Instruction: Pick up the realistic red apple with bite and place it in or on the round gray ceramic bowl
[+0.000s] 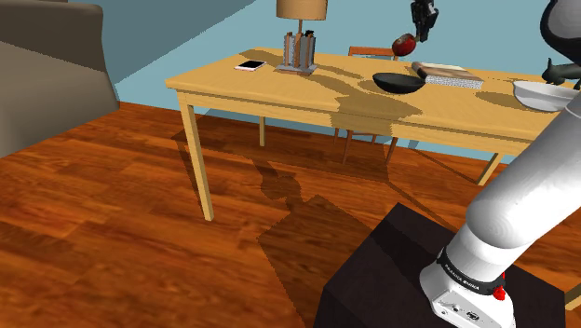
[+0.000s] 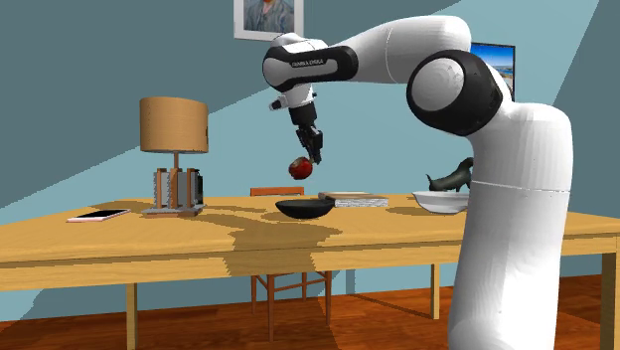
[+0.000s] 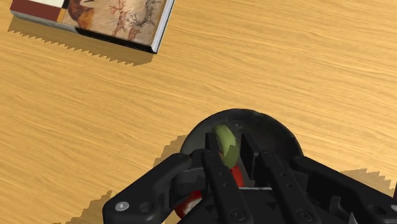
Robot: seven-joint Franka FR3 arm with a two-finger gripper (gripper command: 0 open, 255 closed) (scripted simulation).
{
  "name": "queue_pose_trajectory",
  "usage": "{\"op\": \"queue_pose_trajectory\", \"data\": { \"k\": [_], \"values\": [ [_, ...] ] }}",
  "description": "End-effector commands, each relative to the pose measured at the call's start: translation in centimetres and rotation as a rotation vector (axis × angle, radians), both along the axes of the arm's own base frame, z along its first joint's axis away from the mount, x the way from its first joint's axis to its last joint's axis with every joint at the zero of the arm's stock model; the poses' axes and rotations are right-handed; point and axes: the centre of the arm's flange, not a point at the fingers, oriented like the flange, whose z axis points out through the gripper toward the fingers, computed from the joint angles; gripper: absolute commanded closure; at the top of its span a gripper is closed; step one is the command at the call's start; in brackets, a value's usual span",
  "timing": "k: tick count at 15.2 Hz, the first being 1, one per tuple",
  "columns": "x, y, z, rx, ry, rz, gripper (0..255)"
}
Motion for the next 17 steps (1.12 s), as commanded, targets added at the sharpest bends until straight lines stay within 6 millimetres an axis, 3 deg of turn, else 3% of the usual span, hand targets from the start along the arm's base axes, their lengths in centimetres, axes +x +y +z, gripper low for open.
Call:
{"op": "queue_pose_trajectory", "data": {
  "k": [1, 17],
  "values": [
    [0.1, 0.7, 0.1, 0.001, 0.0, 0.0, 255],
    [0.1, 0.7, -8.2, 0.001, 0.0, 0.0, 255]
  ]
}}
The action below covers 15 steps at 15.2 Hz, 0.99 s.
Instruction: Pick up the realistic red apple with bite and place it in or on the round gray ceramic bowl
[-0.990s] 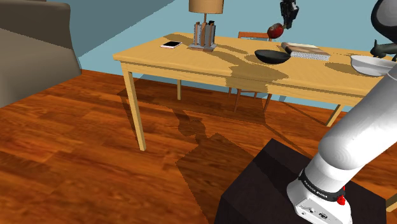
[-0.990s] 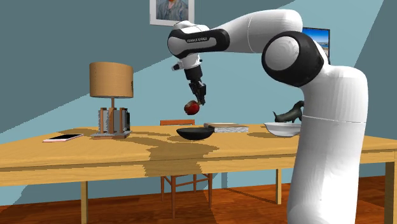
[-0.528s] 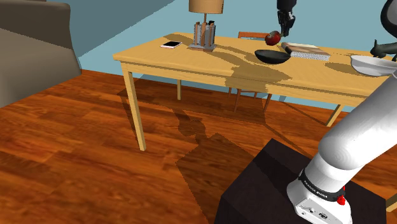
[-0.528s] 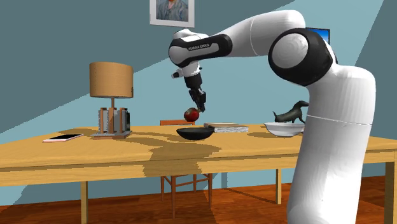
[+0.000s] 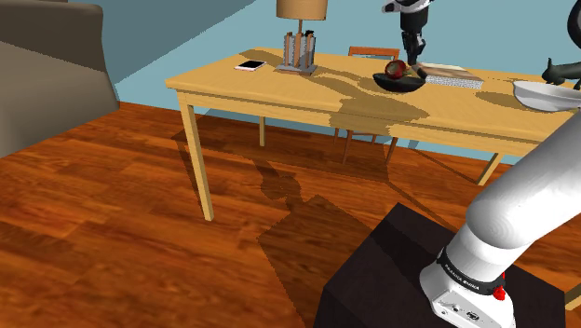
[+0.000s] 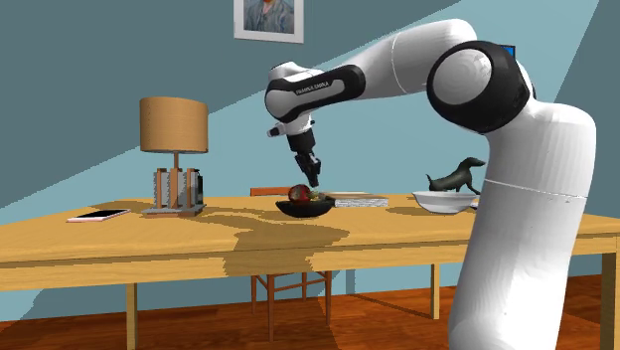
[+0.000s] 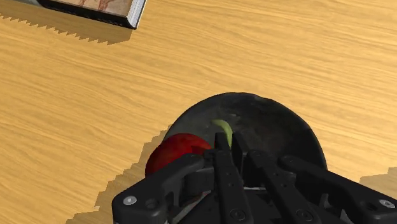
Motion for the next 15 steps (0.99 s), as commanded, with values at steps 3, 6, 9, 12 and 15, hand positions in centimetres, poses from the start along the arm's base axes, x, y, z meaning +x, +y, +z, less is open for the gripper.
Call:
{"op": "queue_pose_trajectory", "data": {
  "k": [3, 6, 9, 12, 15],
  "values": [
    [-0.1, 0.0, -0.3, 0.0, 0.0, 0.0, 255],
    [2.0, 0.0, -0.7, 0.049, -0.124, -0.316, 0],
    [3.8, -0.8, -1.3, 0.094, -0.238, -0.609, 0],
    [3.7, -1.2, -2.8, 0.094, -0.238, -0.609, 0],
    [3.5, -1.5, -4.3, 0.094, -0.238, -0.609, 0]
  ]
}}
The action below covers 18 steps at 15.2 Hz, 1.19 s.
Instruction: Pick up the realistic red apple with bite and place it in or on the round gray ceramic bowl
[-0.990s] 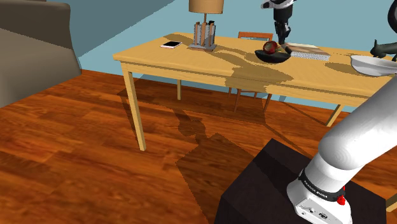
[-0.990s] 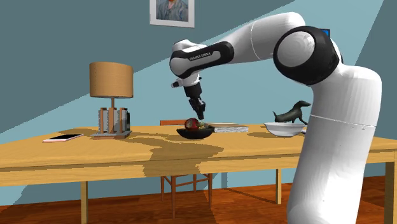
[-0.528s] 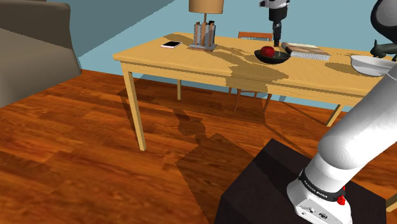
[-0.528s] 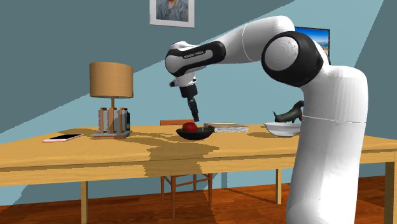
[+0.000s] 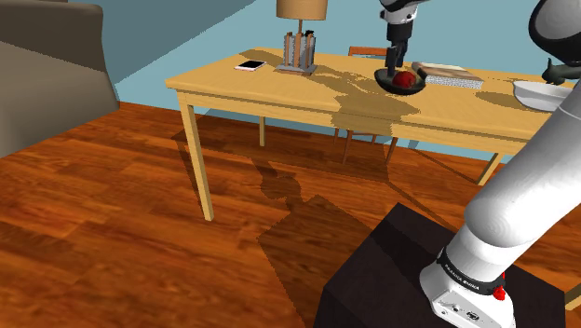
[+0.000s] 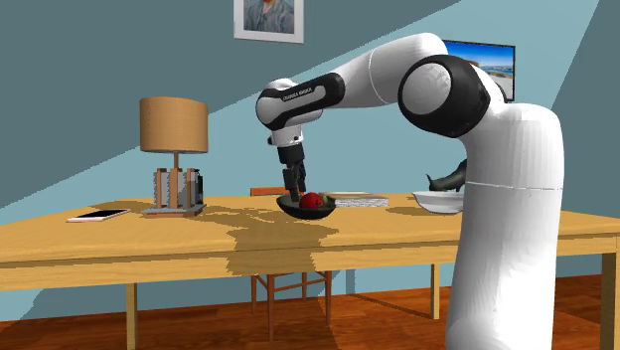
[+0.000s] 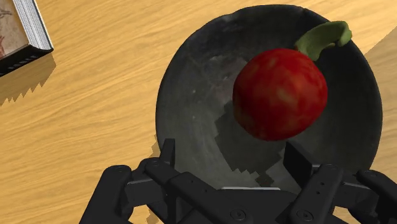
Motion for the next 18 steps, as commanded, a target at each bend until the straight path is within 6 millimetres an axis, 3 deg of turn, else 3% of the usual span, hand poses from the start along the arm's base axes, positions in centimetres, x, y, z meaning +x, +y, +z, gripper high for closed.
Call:
{"op": "queue_pose_trajectory", "data": {
  "k": [1, 9, 10, 18],
  "values": [
    [-0.07, -0.4, -0.95, 0.001, 0.002, -0.004, 0],
    [-0.07, -0.4, -0.95, 0.001, 0.002, -0.004, 0],
    [-0.19, -0.37, -1.02, 0.001, 0.003, -0.004, 255],
    [-0.09, -0.23, -1.14, 0.001, 0.003, -0.003, 255]
  ]
}}
